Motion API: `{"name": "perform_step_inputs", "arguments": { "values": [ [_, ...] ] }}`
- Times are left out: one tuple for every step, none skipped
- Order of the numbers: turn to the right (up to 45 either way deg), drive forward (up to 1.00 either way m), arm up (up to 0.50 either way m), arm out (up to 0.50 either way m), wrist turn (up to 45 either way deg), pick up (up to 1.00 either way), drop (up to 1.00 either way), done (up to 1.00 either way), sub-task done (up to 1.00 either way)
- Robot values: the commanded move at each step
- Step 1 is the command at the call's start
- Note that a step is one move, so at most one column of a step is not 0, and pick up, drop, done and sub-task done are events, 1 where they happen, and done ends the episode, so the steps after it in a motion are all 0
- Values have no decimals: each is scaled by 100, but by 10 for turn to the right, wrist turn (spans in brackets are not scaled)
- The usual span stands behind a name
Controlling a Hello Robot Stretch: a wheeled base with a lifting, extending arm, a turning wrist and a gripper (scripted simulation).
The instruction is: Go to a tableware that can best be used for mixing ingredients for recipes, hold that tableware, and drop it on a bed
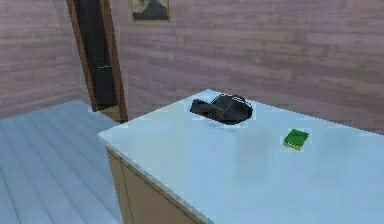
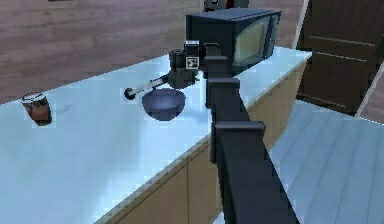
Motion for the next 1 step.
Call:
{"name": "perform_step_inputs", "arguments": {
  "values": [
    [0, 0, 0, 0, 210, 0, 0, 0, 0]
  ]
}}
